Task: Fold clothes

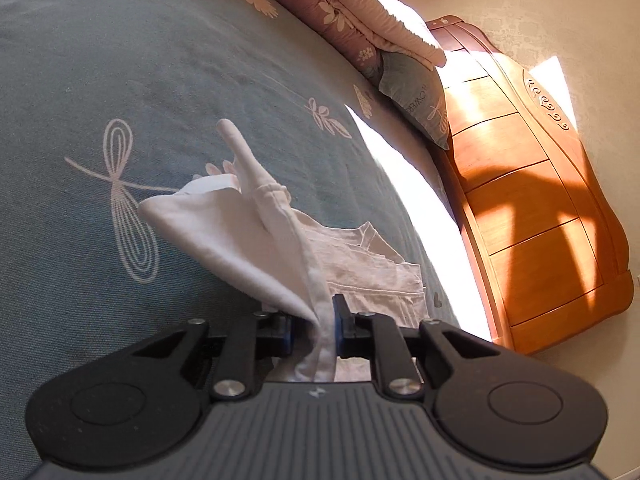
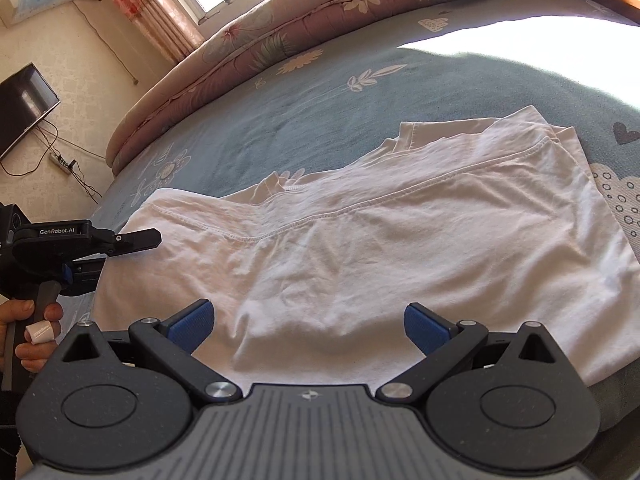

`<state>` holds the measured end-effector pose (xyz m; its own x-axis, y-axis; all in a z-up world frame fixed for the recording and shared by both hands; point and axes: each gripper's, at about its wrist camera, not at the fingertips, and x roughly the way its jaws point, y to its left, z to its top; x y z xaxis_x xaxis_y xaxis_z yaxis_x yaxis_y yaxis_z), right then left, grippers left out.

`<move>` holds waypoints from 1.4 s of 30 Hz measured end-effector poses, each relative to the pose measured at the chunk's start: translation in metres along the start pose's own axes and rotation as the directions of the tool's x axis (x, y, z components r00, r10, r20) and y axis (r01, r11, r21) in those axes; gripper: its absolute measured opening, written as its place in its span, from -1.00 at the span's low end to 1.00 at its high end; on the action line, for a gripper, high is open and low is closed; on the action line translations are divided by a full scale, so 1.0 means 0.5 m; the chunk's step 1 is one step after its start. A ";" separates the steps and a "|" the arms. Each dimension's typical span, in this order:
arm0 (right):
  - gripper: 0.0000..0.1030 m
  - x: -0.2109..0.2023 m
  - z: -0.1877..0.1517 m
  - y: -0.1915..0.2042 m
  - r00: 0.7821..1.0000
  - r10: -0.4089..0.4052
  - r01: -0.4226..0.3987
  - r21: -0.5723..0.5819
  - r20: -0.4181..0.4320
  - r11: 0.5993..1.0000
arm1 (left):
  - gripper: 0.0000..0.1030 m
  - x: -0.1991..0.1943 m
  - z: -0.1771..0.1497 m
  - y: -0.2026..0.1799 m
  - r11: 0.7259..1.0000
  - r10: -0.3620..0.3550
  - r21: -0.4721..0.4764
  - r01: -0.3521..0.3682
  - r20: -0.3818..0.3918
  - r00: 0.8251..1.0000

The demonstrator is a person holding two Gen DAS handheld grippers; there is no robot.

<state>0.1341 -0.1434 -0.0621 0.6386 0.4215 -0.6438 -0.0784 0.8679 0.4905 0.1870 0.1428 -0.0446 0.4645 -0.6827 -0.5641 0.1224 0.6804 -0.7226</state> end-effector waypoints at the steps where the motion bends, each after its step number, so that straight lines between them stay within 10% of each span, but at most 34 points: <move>1: 1.00 -0.006 0.002 -0.006 1.000 -0.001 0.001 0.001 0.008 1.000 | -0.71 0.002 0.003 -0.011 1.000 -0.012 -0.002 0.012 0.000 1.000; 23: 1.00 -0.167 0.009 -0.187 0.977 -0.110 0.085 0.142 0.181 0.986 | -0.71 0.196 0.002 -0.287 0.971 -0.189 0.123 0.206 -0.134 0.973; 42: 1.00 -0.287 -0.006 -0.287 0.934 -0.240 0.189 0.206 0.263 0.960 | -0.71 0.447 -0.097 -0.348 0.971 -0.090 0.179 0.158 -0.340 0.936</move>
<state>0.0516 -0.3278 -0.0417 0.8171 0.1162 -0.5647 0.2027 0.8591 0.4701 0.2271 -0.1409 -0.0644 0.1256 -0.7907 -0.5992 0.3488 0.6006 -0.7194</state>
